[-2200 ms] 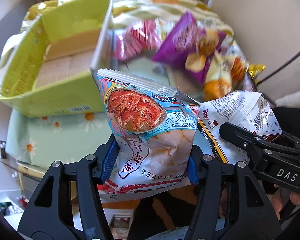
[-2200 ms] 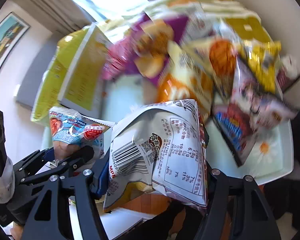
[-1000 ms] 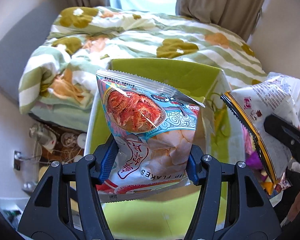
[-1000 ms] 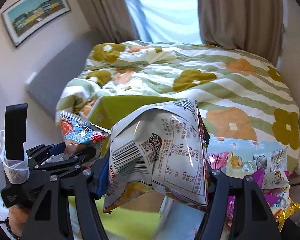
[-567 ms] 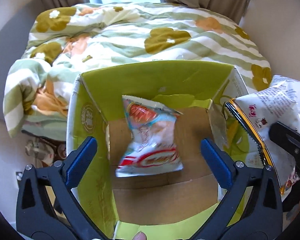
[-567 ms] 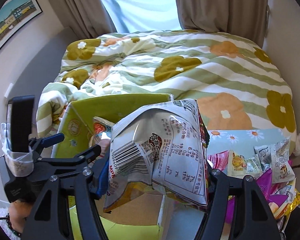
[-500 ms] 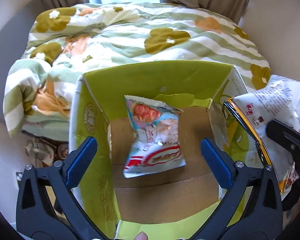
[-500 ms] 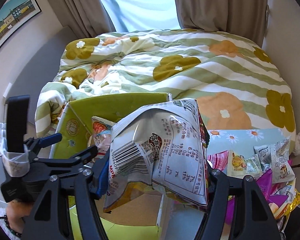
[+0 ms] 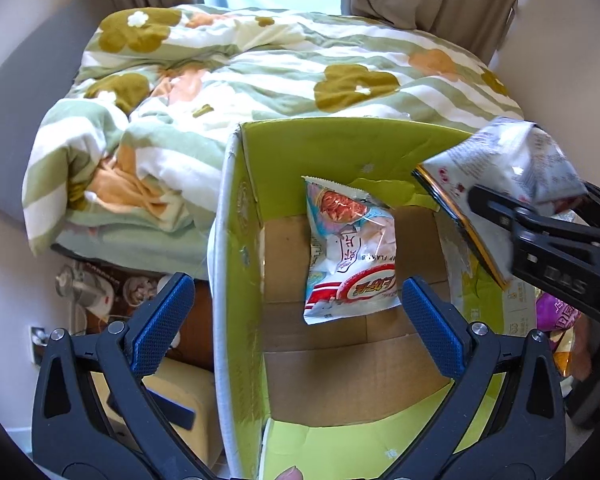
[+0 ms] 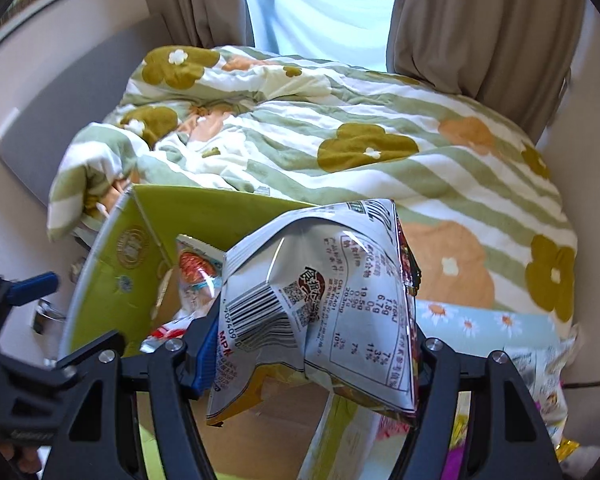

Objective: Organize snacks
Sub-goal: 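Withdraw both tools from the box back toward the snack pile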

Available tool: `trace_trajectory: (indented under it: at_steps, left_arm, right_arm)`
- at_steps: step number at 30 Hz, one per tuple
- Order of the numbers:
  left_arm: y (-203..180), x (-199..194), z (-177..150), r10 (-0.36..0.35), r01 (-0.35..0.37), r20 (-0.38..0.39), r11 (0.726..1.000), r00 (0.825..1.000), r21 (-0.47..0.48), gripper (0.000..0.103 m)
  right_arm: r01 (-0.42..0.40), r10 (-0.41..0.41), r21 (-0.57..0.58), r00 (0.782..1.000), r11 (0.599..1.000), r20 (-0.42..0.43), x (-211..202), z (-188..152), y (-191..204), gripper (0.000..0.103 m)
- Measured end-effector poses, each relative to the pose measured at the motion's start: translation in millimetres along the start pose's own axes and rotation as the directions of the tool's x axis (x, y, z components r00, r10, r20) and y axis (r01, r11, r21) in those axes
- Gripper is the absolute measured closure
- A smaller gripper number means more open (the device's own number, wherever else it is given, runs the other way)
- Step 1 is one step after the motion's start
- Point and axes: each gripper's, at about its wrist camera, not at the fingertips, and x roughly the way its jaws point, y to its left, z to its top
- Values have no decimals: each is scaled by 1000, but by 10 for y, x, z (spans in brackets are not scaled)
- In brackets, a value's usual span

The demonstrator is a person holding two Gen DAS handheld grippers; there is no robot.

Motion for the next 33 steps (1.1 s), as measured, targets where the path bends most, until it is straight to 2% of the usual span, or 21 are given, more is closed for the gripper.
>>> trace_trajectory:
  at_steps: [3,5,6,7,13,19,26,30,33]
  left_arm:
    - [7,31,-12,-8,8,-7,1000,1000,4,1]
    - [31,64,-32,-8,8,-13,1000,1000,12,1]
    - [37,81,-40,-6,6,-17,1000,1000,16,1]
    - [44,96,-51,-7,7,-20,1000,1000,19,1]
    - [92,90,-109,-17,17,-19,1000,1000,1,1]
    - [80,-77,-141,7,-7,7,1000,1000,-8,1]
    - [-35,-559,-268,59,-56,88,998,994,-40,1]
    - [-233,-885,-434,76,-67,142,996,987,-62,1]
    - [-451,-1086,-580,69,-58,168,996,983,-72,1]
  right_arm:
    - [20,-21,-11,1000,1000,-12,143,11,24,36]
    - [13,-13,6,1000,1000,-21,234,5,0,23]
    - [14,-14,11,1000,1000,-28,258,-3,-8,8]
    - [19,-18,19,999,1000,-33,279,-11,-22,0]
    - [21,-21,40,1000,999,12,137,-84,-51,0]
    - [17,-17,10,999,1000,43,-115,-88,-22,0]
    - [-53,52,12,996,998,76,-546,-190,-48,0]
    - [-144,139,33,983,989,117,-855,-342,-148,0]
    - [-181,173,39,974,983,149,-1119,-494,-281,0]
